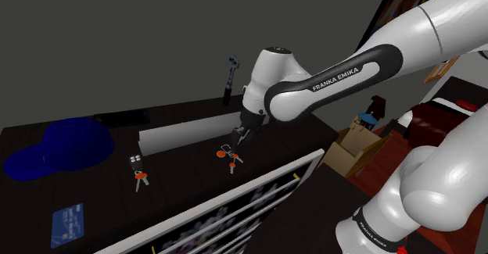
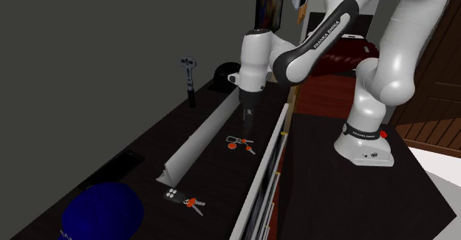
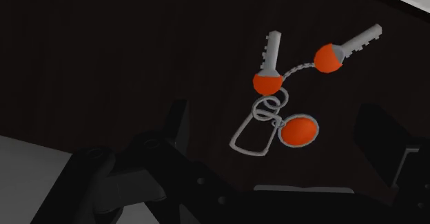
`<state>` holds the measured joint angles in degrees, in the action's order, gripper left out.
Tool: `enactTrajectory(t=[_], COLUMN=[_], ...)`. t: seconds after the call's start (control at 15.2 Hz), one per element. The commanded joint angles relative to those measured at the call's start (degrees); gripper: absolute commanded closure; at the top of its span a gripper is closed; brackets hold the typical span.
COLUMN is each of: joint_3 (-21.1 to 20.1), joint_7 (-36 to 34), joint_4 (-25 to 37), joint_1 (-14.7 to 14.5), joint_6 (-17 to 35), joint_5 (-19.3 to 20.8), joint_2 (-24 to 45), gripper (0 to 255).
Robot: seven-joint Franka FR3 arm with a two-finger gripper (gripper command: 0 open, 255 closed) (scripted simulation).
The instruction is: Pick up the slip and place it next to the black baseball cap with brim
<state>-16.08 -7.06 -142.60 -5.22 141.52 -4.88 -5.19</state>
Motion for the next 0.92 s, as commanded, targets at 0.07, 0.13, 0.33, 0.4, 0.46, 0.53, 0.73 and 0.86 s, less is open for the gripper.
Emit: enactTrajectory(t=[0.07, 0.13, 0.33, 0.4, 0.46, 0.53, 0.73, 0.86], joint_3=[-0.65, -0.66, -0.65, -0.62, -0.6, -0.6, -0.59, -0.59], joint_7=[-1.54, -1.77, -2.5, -2.77, -2.94, -2.93, -2.94, -2.94], joint_4=[0.71, 0.6, 0.34, 0.28, 0.26, 0.25, 0.26, 0.26], joint_1=[-0.23, -0.23, -0.24, -0.25, -0.26, -0.27, -0.27, -0.27], joint_6=[3.27, 4.09, 6.53, 7.34, 7.8, 7.8, 7.8, 7.8], joint_5=[1.52, 1.83, 2.84, 3.22, 3.45, 3.44, 3.45, 3.45], joint_2=[3.79, 4.52, 6.78, 7.55, 8.01, 8.0, 8.01, 8.01], gripper=[0, 0, 0, 0, 0, 0, 0, 0])
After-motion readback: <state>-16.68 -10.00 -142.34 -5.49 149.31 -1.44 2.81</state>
